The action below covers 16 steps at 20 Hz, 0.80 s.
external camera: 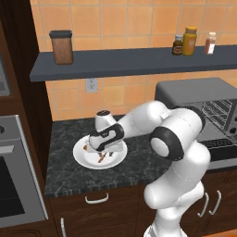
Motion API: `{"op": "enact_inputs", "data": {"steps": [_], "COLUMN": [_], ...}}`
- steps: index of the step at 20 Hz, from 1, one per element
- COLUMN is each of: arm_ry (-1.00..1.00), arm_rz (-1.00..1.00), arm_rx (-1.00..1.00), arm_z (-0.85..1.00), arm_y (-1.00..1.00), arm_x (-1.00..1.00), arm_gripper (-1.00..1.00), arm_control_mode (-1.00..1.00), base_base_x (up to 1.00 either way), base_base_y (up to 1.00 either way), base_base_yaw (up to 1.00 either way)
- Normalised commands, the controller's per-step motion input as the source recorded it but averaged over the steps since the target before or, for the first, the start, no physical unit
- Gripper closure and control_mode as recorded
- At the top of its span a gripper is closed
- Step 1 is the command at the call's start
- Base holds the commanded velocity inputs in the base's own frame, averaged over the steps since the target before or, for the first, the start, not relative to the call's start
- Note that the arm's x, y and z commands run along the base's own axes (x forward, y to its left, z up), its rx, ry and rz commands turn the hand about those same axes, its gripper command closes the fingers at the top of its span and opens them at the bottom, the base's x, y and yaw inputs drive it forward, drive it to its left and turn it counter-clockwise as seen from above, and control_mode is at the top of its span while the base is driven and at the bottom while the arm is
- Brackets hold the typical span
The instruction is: Pick up the kebab skewer and baguette bread, and place them inside the toaster oven. Close the toaster oven door and start by setting the timer.
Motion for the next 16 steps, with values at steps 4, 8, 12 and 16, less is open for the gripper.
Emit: {"op": "enact_inputs", "data": {"steps": [4,8,12,16], "arm_ry": [0.0,0.0,-0.04,-0.05], "arm_rz": [-0.04,-0.08,-0.06,-0.03], "arm_rx": [0.0,0.0,0.01,0.0], "arm_z": [0.79,0.73,0.61,0.49], "arm_y": [-0.51,-0.81,-1.0,-1.0], "arm_x": [-0.39,-0.59,-0.76,-0.83], "arm_gripper": [1.0,1.0,1.0,1.0], "arm_control_mode": [-1.0,-1.0,-1.0,-1.0], "base_base_x": [0.0,0.0,0.0,0.0], "base_base_y": [0.0,0.0,0.0,0.0], "base_base_yaw": [0.0,0.0,0.0,0.0]}}
